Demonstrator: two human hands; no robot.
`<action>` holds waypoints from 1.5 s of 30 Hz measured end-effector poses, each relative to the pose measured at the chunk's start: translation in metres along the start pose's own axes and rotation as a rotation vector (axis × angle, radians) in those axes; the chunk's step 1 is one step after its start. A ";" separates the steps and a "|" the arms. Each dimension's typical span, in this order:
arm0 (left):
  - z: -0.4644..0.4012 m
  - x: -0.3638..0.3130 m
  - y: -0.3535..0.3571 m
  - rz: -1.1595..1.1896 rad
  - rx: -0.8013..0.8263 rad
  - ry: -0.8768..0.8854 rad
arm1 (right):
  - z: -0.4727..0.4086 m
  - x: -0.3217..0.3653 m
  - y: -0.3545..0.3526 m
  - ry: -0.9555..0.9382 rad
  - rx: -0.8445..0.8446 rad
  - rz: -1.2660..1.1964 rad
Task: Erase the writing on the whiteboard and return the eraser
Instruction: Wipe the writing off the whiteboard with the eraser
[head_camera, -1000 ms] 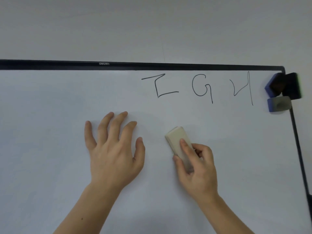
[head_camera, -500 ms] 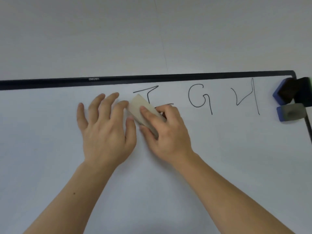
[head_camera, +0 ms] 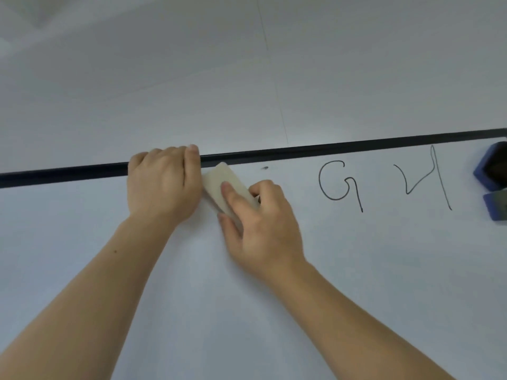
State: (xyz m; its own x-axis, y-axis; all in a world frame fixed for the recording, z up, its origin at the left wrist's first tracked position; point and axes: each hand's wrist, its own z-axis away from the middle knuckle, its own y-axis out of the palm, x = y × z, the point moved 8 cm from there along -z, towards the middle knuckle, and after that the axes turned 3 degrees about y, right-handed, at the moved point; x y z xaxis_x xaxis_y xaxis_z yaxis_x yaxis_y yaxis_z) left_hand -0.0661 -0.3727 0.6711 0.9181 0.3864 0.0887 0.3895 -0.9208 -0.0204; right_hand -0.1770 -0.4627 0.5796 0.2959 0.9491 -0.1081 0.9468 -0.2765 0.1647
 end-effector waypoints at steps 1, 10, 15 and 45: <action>0.001 0.001 -0.001 -0.006 0.004 0.015 | -0.001 -0.001 -0.001 -0.017 0.002 0.009; 0.008 0.002 0.002 0.039 -0.050 0.059 | 0.005 -0.085 -0.034 0.397 -0.111 0.108; 0.008 0.001 0.004 0.038 -0.058 0.045 | 0.011 -0.032 -0.015 0.192 -0.014 0.085; -0.001 -0.126 0.063 -0.138 0.010 0.058 | 0.006 -0.244 -0.114 0.488 -0.100 0.163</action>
State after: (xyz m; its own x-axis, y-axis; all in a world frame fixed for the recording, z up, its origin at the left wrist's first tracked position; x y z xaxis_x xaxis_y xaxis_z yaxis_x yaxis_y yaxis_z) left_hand -0.1571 -0.4797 0.6594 0.8499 0.5055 0.1487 0.5129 -0.8583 -0.0137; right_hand -0.3559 -0.6639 0.5810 0.3225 0.8617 0.3919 0.8698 -0.4331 0.2365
